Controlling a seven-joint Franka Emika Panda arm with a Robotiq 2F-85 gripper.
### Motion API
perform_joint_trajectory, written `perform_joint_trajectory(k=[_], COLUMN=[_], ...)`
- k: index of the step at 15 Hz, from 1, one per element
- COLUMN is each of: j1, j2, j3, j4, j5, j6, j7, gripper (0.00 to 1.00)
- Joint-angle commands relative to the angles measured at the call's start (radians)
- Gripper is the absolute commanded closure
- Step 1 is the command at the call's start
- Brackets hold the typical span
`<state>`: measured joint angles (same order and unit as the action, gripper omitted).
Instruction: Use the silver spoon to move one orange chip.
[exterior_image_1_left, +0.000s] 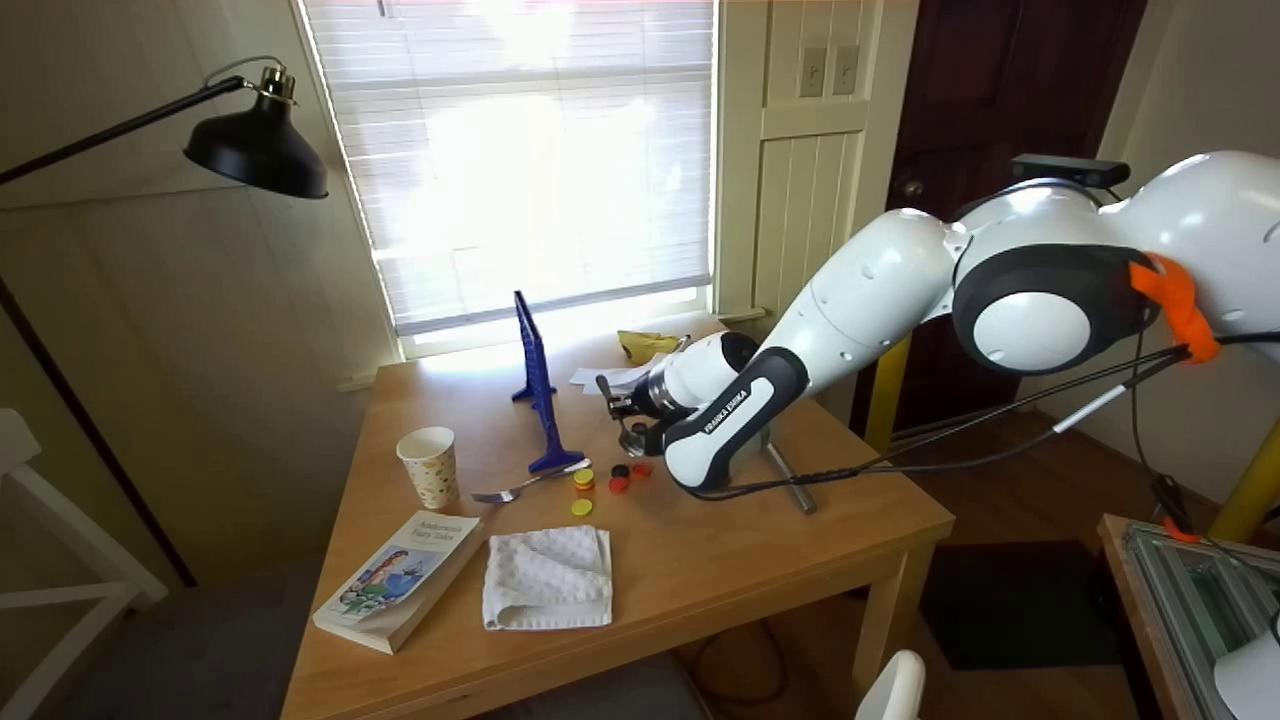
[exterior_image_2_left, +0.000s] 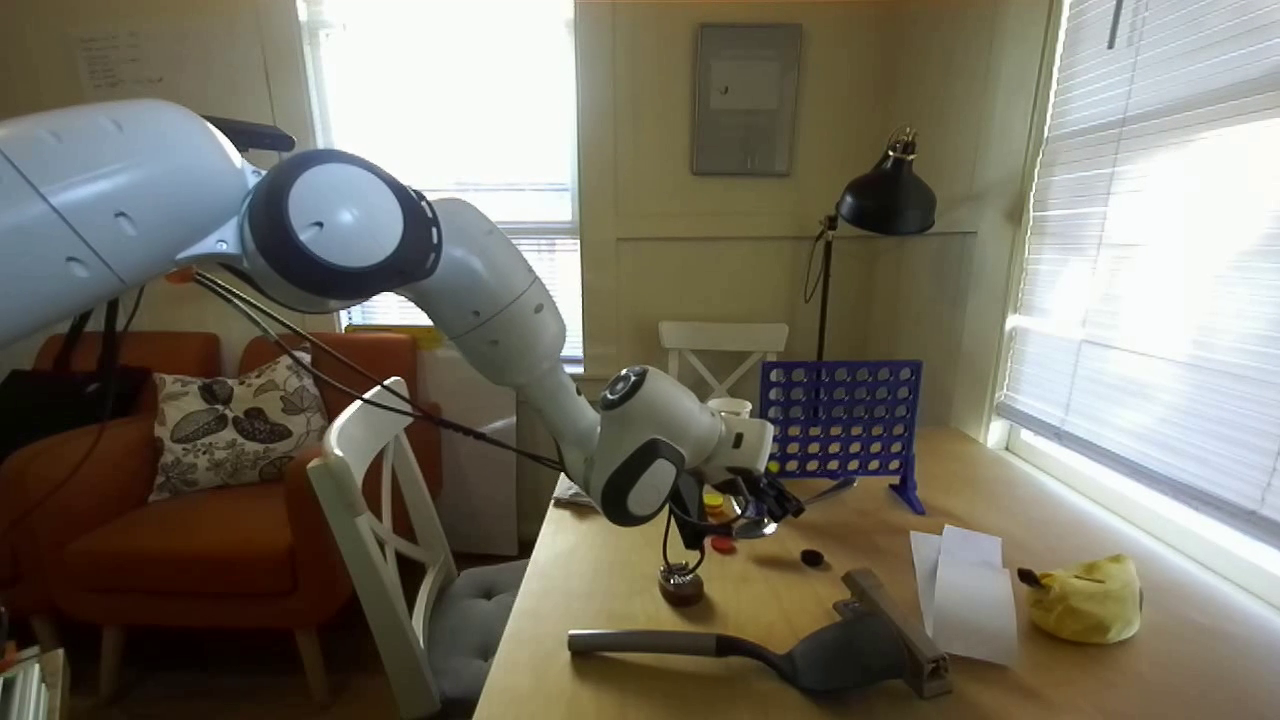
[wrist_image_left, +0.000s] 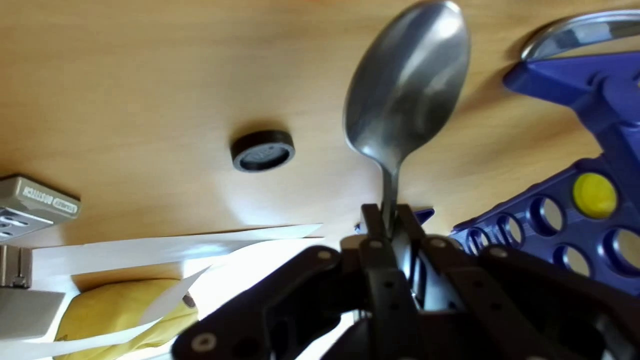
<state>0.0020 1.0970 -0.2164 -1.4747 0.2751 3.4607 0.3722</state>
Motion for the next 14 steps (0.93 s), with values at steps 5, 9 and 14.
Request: perform_joint_trajectory(k=[5, 9, 14], j1=[0.042, 0.017, -0.01], j2=[0.001, -0.037, -0.084], j3=[-0.012, 0.039, 0.077], j4=[-0.05, -0.089, -0.148], j5=[0.018, 0.029, -0.002], j6=[0.038, 0.011, -0.028], j7=[0.005, -0.081, -0.135], gripper=[0.98, 0.98, 0.98])
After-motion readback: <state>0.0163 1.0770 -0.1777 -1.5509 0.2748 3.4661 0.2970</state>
